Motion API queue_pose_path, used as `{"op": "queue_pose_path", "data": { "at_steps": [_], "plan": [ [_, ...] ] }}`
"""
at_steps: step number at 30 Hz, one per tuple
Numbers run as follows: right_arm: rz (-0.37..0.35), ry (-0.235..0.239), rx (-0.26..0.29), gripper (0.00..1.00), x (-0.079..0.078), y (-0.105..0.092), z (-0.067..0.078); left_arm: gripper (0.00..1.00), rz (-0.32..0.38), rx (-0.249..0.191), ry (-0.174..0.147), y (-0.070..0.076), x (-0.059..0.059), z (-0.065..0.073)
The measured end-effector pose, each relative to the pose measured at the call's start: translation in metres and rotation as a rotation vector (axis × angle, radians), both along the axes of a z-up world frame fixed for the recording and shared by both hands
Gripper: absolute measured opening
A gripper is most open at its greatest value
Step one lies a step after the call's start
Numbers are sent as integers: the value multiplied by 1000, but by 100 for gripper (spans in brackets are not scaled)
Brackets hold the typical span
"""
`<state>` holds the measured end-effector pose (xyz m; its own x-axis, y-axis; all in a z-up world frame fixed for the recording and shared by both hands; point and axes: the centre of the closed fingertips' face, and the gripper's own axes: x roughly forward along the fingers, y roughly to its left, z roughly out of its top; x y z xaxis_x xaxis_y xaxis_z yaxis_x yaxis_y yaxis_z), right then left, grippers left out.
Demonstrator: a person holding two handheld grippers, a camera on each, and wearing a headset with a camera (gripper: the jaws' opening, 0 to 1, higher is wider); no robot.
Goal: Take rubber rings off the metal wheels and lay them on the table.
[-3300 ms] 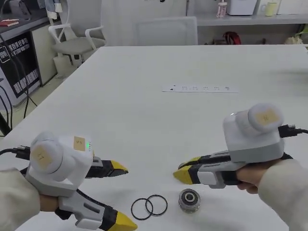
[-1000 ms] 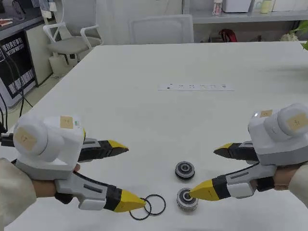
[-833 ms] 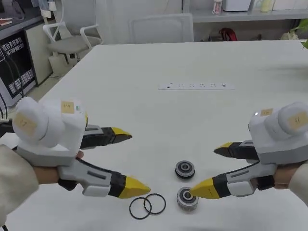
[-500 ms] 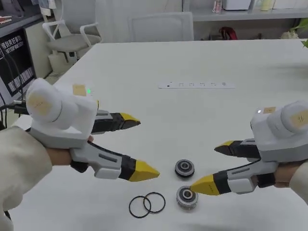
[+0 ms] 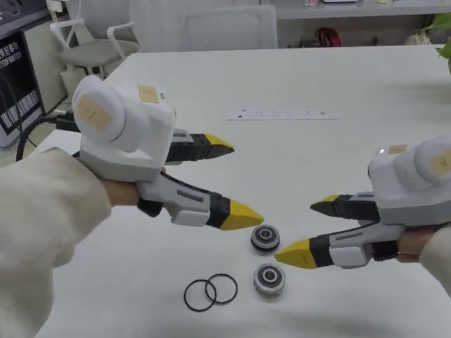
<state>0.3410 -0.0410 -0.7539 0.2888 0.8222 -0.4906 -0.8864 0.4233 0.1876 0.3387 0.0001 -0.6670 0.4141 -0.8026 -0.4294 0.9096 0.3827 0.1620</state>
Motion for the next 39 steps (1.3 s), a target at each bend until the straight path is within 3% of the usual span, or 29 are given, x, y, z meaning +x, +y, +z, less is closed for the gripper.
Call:
{"op": "queue_pose_path", "data": {
  "at_steps": [8,14,17,23,31,35,39],
  "plan": [
    [-24,-29,21,60,6,2,2,60,-9,-2,-14,-10,11,-7],
    [-49,-29,35,52,10,4,-2,48,16,-30,-33,-14,20,-31],
    [-47,-28,22,50,10,5,-7,41,33,-21,-22,-12,22,-44],
    [-40,-18,-1,46,9,7,-16,43,47,-16,2,-13,24,-58],
    [-35,-22,-25,40,9,9,-26,36,23,47,36,-18,16,-93],
    [-37,-8,-26,36,8,12,-31,32,12,73,37,-17,12,-102],
    [-34,-9,-36,34,7,14,-34,28,29,55,48,-19,14,-103]
  ]
}}
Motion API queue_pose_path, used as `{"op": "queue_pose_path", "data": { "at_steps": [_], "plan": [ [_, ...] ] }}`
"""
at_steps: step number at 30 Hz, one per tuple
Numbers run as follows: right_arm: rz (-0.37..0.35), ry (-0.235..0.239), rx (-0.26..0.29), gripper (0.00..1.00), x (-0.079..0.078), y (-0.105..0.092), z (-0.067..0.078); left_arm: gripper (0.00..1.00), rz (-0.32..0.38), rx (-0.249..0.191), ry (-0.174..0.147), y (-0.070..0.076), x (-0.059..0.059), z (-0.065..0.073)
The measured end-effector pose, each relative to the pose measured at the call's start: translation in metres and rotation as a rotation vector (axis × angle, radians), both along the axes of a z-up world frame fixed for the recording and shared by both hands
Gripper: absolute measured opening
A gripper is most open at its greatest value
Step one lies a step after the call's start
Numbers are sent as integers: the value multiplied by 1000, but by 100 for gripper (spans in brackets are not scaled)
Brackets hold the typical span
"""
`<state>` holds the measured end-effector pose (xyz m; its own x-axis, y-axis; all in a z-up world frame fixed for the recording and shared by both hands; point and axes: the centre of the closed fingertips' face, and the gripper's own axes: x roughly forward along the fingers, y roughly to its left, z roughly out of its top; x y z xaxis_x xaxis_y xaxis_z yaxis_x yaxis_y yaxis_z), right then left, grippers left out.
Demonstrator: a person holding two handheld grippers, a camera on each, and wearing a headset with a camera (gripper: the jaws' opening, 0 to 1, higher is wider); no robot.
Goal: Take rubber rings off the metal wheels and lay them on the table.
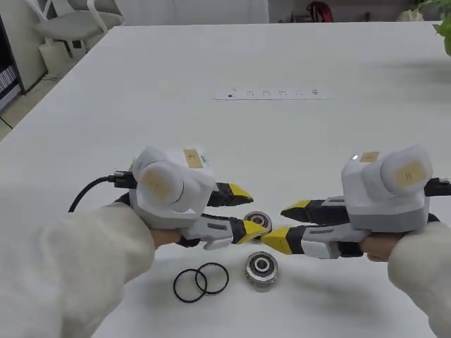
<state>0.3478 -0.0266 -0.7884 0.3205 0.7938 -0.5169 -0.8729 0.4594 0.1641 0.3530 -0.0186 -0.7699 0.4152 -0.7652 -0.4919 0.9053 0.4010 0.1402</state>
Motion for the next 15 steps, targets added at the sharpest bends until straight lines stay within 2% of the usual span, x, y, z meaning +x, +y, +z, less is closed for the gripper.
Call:
{"op": "queue_pose_path", "data": {
  "at_steps": [3,7,15],
  "plan": [
    [-6,4,-15,32,1,-1,-5,23,36,17,6,3,6,-6],
    [-4,1,-32,30,1,-2,-8,22,33,32,19,3,3,-14],
    [1,-10,-34,27,1,0,-9,18,42,13,37,-2,4,-17]
  ]
}}
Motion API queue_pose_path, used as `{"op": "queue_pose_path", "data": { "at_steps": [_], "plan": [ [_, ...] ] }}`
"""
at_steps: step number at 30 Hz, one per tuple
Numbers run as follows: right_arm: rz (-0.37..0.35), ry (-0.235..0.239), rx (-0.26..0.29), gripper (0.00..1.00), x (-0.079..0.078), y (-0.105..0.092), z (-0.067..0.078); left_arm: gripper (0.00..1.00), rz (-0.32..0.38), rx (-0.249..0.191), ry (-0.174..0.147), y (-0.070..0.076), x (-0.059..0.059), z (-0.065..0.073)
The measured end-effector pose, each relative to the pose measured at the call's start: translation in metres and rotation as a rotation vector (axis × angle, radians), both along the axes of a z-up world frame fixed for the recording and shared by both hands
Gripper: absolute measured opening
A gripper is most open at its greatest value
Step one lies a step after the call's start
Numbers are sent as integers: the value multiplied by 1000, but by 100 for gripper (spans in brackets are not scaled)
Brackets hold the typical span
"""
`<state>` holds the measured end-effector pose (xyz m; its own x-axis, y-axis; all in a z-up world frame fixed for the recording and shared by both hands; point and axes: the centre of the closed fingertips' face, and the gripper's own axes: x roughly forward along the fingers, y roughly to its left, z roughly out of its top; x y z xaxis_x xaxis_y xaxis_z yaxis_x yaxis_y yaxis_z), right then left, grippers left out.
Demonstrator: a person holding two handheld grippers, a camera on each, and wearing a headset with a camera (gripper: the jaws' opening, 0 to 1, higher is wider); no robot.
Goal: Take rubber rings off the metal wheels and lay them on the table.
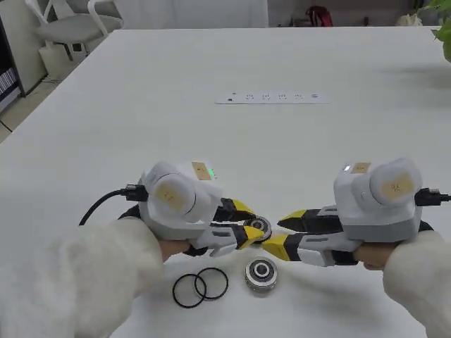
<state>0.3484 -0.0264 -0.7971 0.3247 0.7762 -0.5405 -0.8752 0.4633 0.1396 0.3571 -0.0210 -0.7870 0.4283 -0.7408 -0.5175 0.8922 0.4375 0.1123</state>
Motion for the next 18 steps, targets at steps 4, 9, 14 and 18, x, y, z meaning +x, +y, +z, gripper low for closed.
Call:
{"op": "queue_pose_path", "data": {
  "at_steps": [4,9,14,18],
  "plan": [
    [4,-3,-4,25,0,1,-1,16,11,-12,17,0,1,-1],
    [8,-8,-7,24,0,3,-1,15,11,-22,31,0,-1,-1],
    [7,-6,-14,22,-1,3,-3,13,30,-35,40,1,0,-1],
    [8,-8,-19,21,-1,3,-4,13,25,-38,46,0,-2,-1]
  ]
}}
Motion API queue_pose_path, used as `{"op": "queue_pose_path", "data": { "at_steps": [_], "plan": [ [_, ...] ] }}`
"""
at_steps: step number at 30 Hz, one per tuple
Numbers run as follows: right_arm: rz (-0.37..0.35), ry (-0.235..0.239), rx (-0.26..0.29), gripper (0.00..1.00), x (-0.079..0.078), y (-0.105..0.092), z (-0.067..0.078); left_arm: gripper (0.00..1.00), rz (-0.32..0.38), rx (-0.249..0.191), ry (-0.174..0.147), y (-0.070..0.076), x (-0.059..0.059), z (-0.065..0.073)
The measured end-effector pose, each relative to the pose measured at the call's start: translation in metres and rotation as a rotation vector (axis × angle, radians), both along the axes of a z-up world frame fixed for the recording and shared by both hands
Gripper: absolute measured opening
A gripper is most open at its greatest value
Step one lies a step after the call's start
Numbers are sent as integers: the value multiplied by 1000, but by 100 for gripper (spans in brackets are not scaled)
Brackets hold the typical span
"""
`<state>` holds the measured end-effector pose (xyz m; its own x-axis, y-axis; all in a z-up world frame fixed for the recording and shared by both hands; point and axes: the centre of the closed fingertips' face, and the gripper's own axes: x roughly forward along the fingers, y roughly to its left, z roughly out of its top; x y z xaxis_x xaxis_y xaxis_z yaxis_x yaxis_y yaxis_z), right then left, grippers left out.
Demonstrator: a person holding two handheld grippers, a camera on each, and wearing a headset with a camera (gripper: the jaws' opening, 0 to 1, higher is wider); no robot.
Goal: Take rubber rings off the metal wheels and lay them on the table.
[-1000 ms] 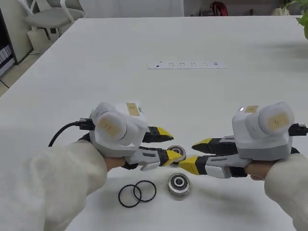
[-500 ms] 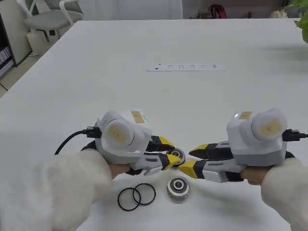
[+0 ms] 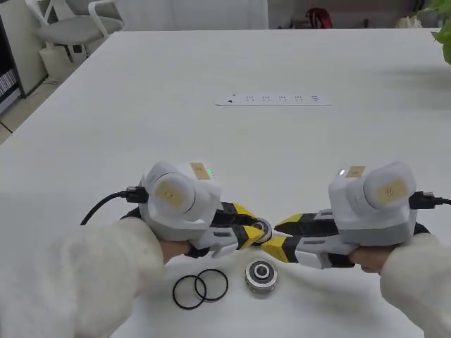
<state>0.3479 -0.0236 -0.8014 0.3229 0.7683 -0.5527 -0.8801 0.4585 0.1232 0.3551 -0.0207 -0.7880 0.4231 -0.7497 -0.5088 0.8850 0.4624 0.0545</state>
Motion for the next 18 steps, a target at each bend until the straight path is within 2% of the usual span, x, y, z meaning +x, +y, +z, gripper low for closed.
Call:
{"op": "queue_pose_path", "data": {
  "at_steps": [5,11,16,18],
  "plan": [
    [11,-7,-15,18,-1,-1,-3,13,-11,-5,6,-2,-3,0],
    [23,1,-5,15,-3,0,-3,13,-7,-13,17,-2,-4,-1],
    [53,-34,-41,13,-4,-1,-3,13,-9,-16,13,-2,-4,-1],
    [53,-36,-39,11,-4,-1,-3,13,-8,-17,13,-2,-4,-1]
  ]
}}
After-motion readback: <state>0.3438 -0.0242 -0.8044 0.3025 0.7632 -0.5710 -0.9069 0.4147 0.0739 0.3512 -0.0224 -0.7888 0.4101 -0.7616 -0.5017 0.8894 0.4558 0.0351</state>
